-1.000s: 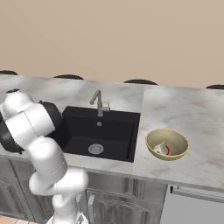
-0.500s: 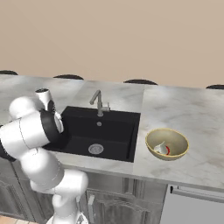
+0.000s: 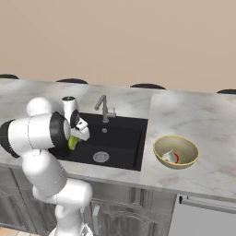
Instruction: There is a mixed pile of frozen fruits and vegetables on the counter. Locate all the frozen vegetables and place the items in a bowl on the counter. Take all the frozen fruits and defrost them in a running sink.
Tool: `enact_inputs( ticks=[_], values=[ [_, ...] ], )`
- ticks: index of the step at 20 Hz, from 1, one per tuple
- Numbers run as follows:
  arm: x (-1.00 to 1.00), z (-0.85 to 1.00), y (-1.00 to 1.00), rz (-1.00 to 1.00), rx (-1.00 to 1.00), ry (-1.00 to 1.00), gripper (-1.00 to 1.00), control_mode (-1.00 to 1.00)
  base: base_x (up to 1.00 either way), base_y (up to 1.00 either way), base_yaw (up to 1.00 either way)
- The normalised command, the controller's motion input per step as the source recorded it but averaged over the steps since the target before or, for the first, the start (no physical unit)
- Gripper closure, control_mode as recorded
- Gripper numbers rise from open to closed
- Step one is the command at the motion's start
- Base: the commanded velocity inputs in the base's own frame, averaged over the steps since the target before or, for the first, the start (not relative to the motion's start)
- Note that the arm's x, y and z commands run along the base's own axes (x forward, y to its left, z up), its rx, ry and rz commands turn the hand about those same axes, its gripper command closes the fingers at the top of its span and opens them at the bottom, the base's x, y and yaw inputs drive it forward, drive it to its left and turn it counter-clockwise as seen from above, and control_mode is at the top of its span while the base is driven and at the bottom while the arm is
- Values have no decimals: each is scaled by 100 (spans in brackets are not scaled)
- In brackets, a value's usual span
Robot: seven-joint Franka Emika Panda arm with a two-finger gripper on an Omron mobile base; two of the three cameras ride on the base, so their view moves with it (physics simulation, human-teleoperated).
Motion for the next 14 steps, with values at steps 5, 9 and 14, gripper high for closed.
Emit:
enact_inputs(
  ticks=[5,9,14],
  values=[
    [22,-31,-22,12,0,5,100,-100,0,0,0],
    [56,-30,-10,1,-1,0,100,-100,0,0,0],
    [38,-43,-3,-1,-6,0,100,-100,0,0,0]
  ],
)
